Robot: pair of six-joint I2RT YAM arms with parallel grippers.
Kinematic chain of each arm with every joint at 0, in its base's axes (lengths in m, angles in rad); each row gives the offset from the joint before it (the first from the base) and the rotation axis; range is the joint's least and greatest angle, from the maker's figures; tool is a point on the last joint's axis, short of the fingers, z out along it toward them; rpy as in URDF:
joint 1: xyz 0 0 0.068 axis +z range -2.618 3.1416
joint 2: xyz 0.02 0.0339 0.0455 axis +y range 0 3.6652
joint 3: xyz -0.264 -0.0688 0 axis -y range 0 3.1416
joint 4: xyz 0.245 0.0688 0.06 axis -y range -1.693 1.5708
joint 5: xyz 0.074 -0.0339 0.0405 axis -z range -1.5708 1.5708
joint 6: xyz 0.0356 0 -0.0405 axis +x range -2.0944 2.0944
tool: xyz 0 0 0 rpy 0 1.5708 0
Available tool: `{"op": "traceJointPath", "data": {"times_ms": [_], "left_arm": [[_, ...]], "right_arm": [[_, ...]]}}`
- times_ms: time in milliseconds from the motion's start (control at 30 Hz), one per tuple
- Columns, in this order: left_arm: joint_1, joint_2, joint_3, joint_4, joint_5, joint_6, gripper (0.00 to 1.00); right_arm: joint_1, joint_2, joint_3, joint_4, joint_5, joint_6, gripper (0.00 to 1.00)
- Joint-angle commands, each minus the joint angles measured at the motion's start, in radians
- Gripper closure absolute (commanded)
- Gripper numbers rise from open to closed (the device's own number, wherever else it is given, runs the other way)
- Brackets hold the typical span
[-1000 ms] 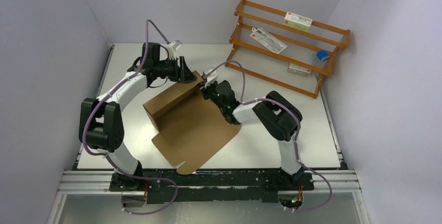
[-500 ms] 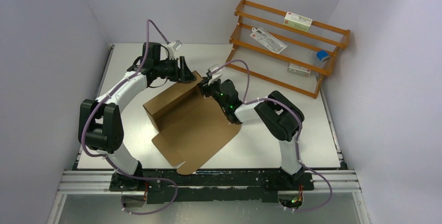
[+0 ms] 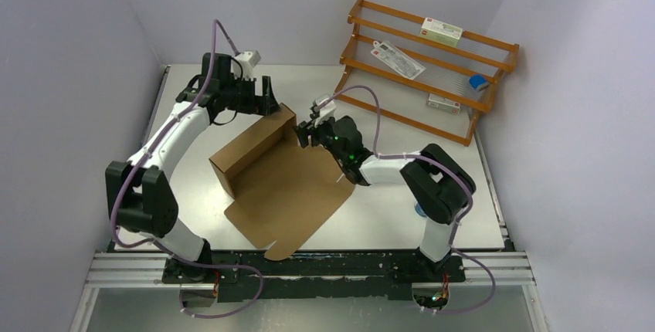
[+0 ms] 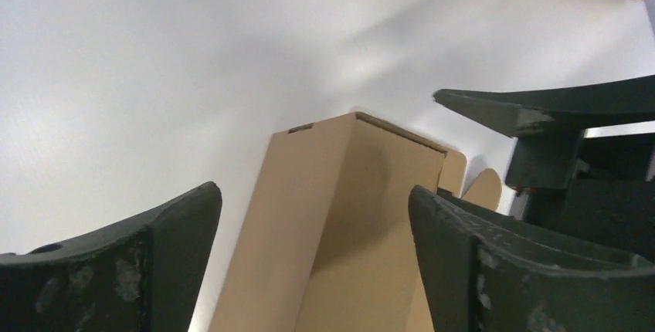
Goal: Fold the paper box
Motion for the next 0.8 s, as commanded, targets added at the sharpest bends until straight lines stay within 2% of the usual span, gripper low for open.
{"op": "traceJointPath", "data": {"times_ms": [0,100,200,267,400,467,567,600,667,767], "left_arm": [[-0.017,-0.143,0.040,-0.058,-0.166,0.056,0.02],[-0.082,-0.220,0.022,-0.083,-0.304,0.105,0.02],[-0.138,-0.293,-0.024,-0.093,-0.373,0.157,0.02],[-0.140,-0.348,-0.075,-0.081,-0.356,0.171,0.02],[-0.139,-0.420,-0.151,-0.038,-0.260,0.179,0.02],[-0.139,-0.419,-0.163,-0.041,-0.252,0.194,0.02],[-0.149,-0.382,-0.139,-0.114,-0.302,0.221,0.04],[-0.164,-0.376,-0.133,-0.134,-0.335,0.225,0.09],[-0.216,-0.373,-0.136,-0.151,-0.399,0.242,0.09],[-0.295,-0.364,-0.138,-0.176,-0.472,0.256,0.07]], "right_arm": [[-0.005,-0.108,-0.006,-0.175,0.002,0.068,0.31],[-0.006,-0.169,0.003,-0.310,0.039,0.106,0.27],[-0.026,-0.254,-0.034,-0.397,0.072,0.171,0.23],[-0.069,-0.329,-0.090,-0.430,0.035,0.255,0.21],[-0.171,-0.474,-0.179,-0.508,-0.124,0.350,0.24],[-0.213,-0.539,-0.216,-0.577,-0.158,0.379,0.23],[-0.244,-0.649,-0.288,-0.663,-0.145,0.424,0.17],[-0.250,-0.682,-0.312,-0.697,-0.131,0.441,0.14],[-0.259,-0.753,-0.362,-0.761,-0.084,0.473,0.08],[-0.291,-0.810,-0.443,-0.811,-0.058,0.502,0.08]]}}
